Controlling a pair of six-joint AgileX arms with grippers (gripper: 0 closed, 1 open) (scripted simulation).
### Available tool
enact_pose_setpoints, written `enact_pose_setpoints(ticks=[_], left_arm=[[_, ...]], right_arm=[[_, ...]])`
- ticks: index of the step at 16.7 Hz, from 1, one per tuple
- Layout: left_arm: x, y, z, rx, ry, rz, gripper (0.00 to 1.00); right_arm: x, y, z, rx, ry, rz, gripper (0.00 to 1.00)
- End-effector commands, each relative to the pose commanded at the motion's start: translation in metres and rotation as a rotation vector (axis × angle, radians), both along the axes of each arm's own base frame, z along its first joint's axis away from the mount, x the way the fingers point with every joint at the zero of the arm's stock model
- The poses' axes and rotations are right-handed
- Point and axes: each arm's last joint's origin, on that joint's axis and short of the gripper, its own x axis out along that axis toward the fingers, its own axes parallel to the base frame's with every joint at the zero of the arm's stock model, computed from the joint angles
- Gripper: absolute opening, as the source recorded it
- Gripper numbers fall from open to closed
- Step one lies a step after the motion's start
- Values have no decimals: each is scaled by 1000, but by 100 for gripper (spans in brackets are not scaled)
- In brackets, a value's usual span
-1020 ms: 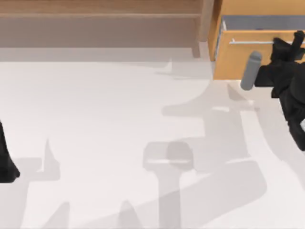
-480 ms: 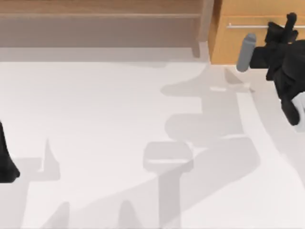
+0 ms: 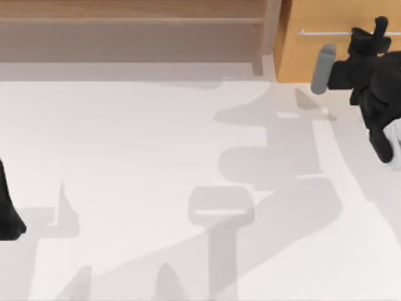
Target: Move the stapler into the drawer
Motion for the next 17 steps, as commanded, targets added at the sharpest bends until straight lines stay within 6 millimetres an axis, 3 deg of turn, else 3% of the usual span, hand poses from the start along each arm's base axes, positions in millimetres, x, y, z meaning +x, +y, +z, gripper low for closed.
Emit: enact_pose_setpoints(ticks=[11,17], left_arm=[[0,0,0,0,0,0,100],[0,0,0,0,0,0,100]], right_arm=[[0,0,0,0,0,0,98],[0,0,0,0,0,0,100]])
